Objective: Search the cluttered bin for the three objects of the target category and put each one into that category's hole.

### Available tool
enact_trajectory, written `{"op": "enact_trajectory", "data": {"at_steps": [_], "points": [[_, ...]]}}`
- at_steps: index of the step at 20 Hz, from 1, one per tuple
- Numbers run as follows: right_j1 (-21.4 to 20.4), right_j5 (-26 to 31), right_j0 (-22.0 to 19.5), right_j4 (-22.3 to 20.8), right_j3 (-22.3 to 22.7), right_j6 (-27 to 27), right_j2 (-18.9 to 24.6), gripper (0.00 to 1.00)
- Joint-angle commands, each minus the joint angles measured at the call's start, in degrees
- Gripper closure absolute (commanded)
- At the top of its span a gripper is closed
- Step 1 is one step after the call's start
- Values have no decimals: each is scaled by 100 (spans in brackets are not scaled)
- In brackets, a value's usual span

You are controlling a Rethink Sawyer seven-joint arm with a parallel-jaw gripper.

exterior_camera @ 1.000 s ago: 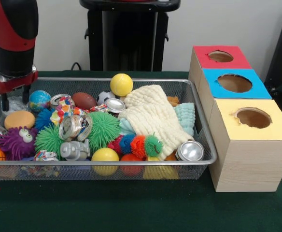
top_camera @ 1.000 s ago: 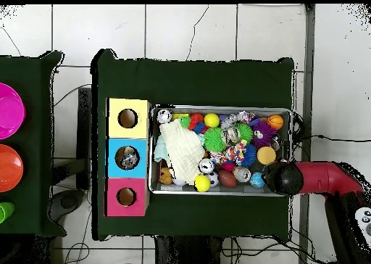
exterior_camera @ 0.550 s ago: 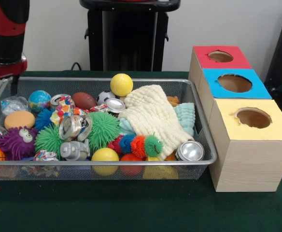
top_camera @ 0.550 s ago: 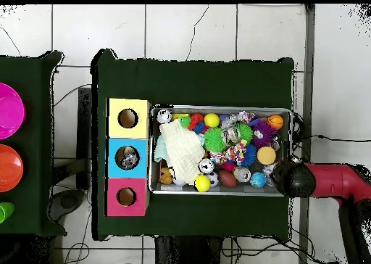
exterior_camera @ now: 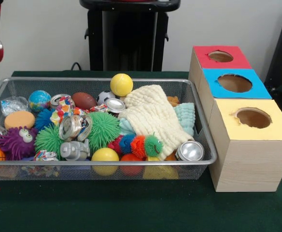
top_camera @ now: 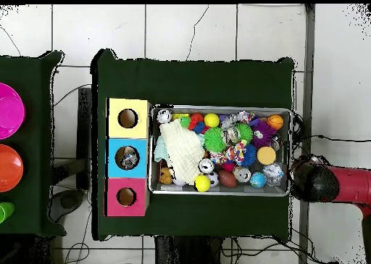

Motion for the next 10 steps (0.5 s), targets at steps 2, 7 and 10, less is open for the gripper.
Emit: {"op": "enact_trajectory", "data": {"at_steps": [2, 7, 10], "points": [[411, 80, 16, -220, 111, -1475, 462, 0], [697, 102, 78, -278, -177, -1387, 469, 0], [794, 115, 49, -286, -274, -1405, 455, 0]]}}
